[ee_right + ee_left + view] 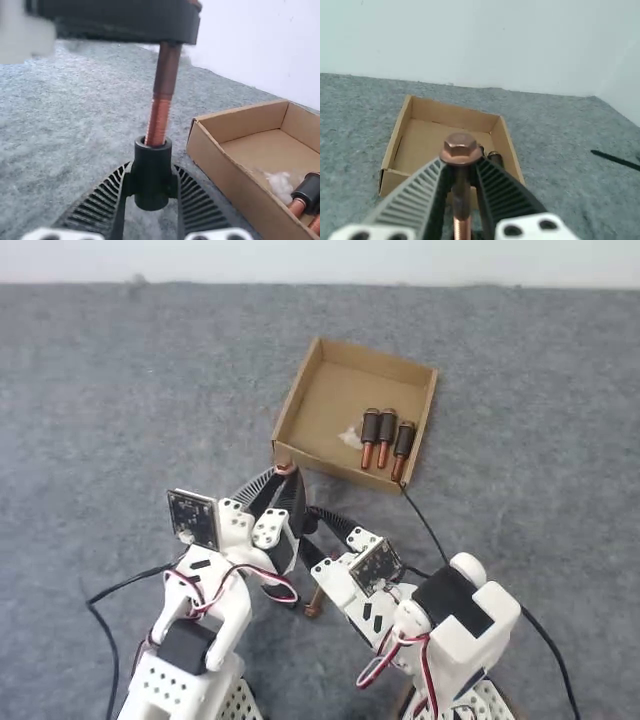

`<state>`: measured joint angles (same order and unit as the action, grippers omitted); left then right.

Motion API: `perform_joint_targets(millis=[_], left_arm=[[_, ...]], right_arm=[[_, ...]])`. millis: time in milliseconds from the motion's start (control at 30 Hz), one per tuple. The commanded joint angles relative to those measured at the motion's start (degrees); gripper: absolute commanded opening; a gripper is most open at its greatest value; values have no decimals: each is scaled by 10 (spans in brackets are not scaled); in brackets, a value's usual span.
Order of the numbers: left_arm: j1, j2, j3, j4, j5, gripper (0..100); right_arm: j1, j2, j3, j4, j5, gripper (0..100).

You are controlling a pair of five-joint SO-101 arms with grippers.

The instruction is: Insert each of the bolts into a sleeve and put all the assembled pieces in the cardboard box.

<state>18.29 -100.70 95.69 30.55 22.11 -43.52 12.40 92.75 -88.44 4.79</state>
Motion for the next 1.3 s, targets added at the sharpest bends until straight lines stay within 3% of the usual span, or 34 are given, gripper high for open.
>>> perform_joint_targets(millis=[0,300,500,800,900,1100,1267], left_arm=[[4,-12,-7,2,-2,12],[52,-12,3,55,-34,12],[52,-12,9,103,-59,12],[50,-12,9,108,-57,13],[49,-12,9,108,-56,70],[48,-12,9,145,-56,280],[33,-12,9,149,-59,287]], right_arm=[[0,-6,-6,-16,-4,6],[1,-5,-6,-16,-4,6],[1,-5,-6,-16,-3,6],[2,-5,-6,-16,-3,6],[2,-5,-6,-16,-3,6],[19,-5,-7,-16,-3,6],[19,-5,-7,-16,-3,6]])
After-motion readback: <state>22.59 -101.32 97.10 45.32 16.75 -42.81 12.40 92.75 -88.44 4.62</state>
